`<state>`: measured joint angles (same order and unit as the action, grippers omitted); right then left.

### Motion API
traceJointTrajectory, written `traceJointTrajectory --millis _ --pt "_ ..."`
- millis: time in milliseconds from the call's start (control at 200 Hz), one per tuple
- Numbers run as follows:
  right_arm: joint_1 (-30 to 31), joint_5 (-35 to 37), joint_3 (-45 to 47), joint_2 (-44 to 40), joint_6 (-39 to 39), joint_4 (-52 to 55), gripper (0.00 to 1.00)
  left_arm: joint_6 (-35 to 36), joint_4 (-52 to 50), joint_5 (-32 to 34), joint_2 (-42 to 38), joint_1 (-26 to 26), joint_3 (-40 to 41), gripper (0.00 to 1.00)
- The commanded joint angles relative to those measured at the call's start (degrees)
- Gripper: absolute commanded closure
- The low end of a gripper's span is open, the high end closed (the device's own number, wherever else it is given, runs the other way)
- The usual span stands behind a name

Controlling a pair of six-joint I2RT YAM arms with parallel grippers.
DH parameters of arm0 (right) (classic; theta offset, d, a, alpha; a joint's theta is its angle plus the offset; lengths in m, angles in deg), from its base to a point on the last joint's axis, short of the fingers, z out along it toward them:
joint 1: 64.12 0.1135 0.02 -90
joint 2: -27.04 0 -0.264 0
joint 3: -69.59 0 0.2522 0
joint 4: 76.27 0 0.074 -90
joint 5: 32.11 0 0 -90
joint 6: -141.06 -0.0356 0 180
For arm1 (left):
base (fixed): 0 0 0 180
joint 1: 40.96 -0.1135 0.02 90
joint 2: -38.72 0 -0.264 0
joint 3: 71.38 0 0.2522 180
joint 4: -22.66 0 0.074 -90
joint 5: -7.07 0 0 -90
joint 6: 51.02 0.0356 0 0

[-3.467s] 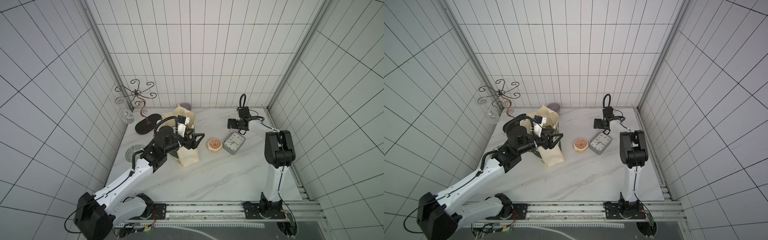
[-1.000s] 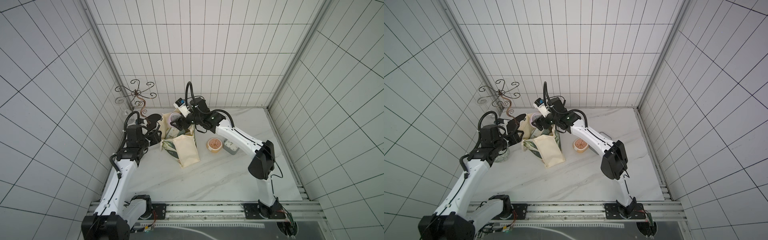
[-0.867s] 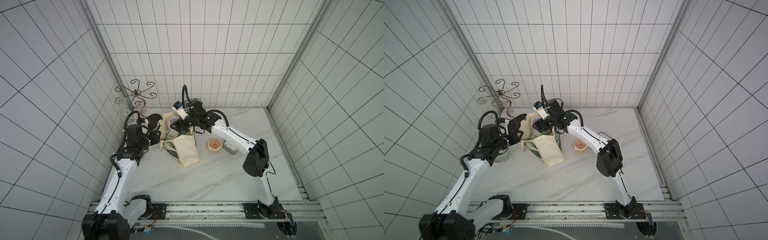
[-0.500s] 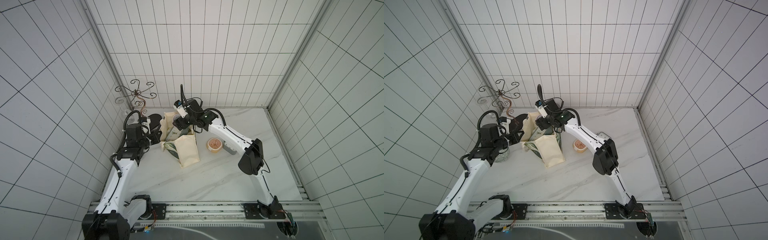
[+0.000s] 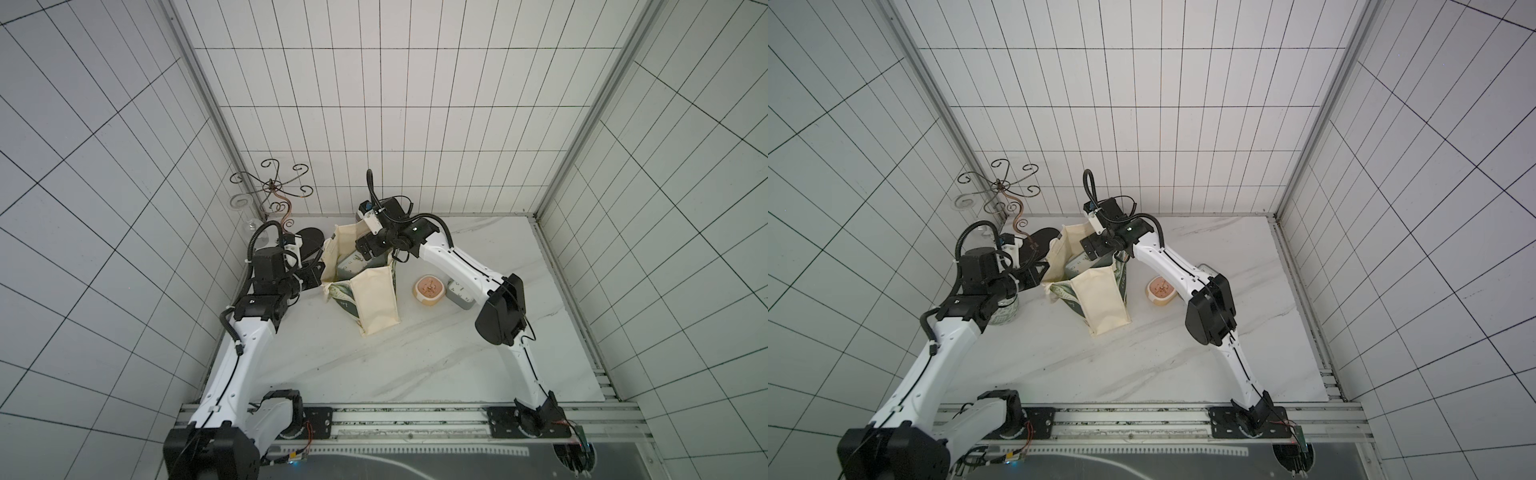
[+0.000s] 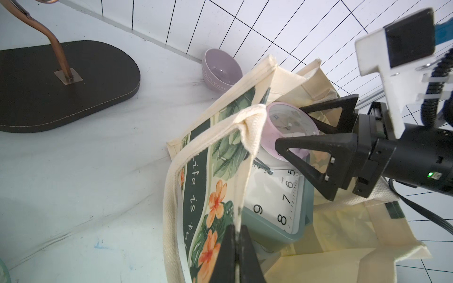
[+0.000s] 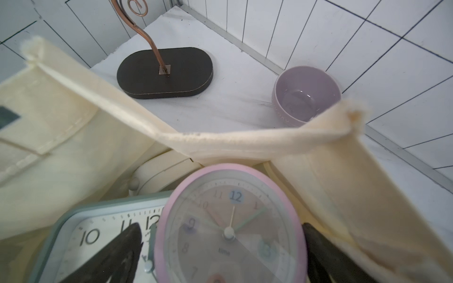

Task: Put the alarm clock into the canvas bag
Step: Place the alarm at the canvas bag, then adjust the alarm at the center of the board.

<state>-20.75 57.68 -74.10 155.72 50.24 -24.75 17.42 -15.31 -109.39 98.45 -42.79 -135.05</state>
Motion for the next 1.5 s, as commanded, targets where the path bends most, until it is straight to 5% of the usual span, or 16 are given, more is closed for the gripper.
traceJointTrajectory --millis 0,330,550,630,950,1174,1494 --pt "-0.5 -3.4 -3.8 -5.2 0.6 3.5 0.0 0.9 0.8 -0.1 -0.8 0.1 0.4 1.0" --pt "-1.9 -4.4 20.5 -31.4 -2.4 -9.1 0.0 0.6 0.9 0.5 -0.2 0.1 -0.3 0.95" --pt "-10.5 -5.3 41.0 -45.5 -6.9 -14.3 0.0 0.2 0.9 0.6 -1.2 0.2 0.4 0.54" --pt "-14.1 -6.0 48.2 -48.6 -7.4 -15.3 0.01 0.5 0.8 0.4 -1.7 0.2 0.6 0.47" --pt "-20.4 -13.5 61.8 -45.8 -5.1 -18.4 0.1 2.2 -0.8 1.3 -3.3 0.2 -0.7 0.37" --pt "-22.2 -10.4 62.5 -38.8 -5.5 -19.9 0.14 1.6 -1.5 4.1 -4.4 0.8 -5.3 0.29" --pt "-26.5 -4.4 67.8 -41.5 -12.3 -19.9 0.1 3.2 -2.2 19.9 -5.0 15.0 -12.5 0.27"
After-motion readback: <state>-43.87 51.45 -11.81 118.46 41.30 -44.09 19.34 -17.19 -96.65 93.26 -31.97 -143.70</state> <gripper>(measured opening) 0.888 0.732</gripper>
